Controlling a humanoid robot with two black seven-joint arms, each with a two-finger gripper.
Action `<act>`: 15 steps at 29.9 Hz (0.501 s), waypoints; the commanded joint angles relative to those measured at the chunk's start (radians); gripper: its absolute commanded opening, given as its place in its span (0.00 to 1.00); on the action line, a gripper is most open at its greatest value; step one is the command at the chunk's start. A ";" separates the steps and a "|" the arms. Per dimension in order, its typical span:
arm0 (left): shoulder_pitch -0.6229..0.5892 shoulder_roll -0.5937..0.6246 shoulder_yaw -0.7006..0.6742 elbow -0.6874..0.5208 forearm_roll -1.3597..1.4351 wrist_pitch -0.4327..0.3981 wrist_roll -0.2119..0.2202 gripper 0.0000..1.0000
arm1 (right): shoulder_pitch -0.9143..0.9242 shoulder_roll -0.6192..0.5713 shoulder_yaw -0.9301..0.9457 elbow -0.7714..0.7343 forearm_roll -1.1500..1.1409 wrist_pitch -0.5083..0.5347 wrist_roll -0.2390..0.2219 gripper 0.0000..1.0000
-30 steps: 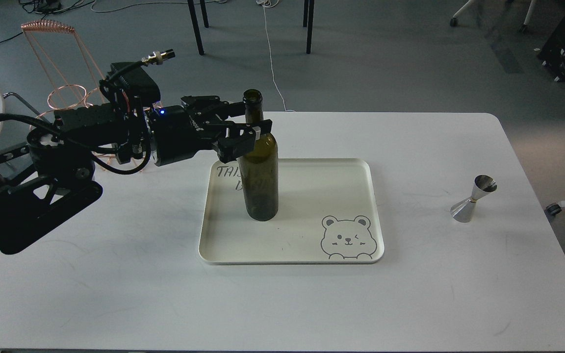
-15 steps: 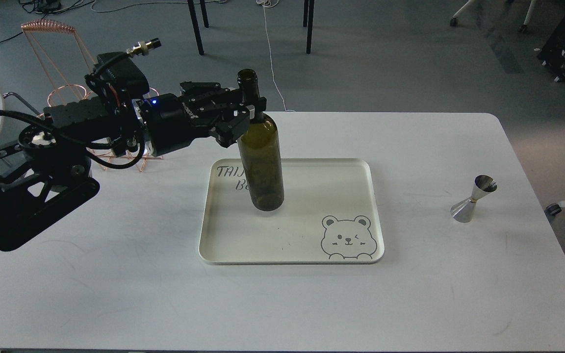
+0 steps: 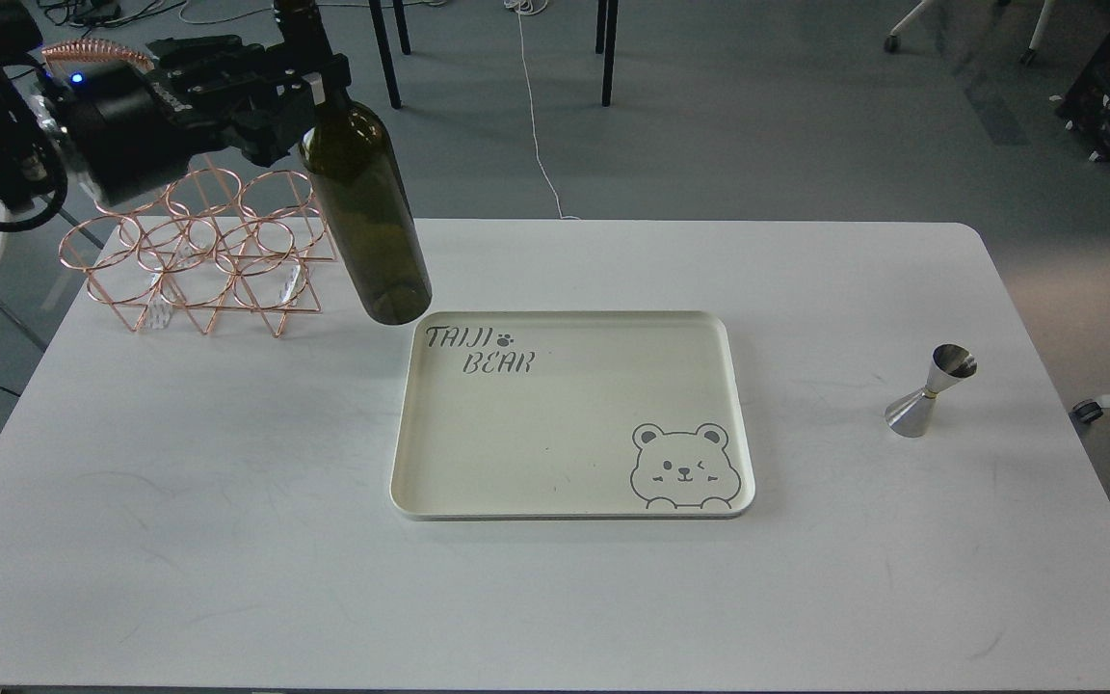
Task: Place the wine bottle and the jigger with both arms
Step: 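Grasp the bottle neck with the left gripper and lift it off the tray, then lower the bottle into the copper wire rack with the left gripper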
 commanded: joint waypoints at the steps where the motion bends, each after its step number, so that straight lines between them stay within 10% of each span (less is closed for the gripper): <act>1: -0.018 0.009 0.002 0.103 -0.001 0.000 -0.018 0.16 | 0.003 0.000 0.000 0.000 0.000 -0.002 0.000 0.97; 15: -0.056 -0.054 0.027 0.346 0.012 0.050 -0.018 0.16 | 0.003 -0.003 0.000 0.000 0.000 0.002 0.000 0.97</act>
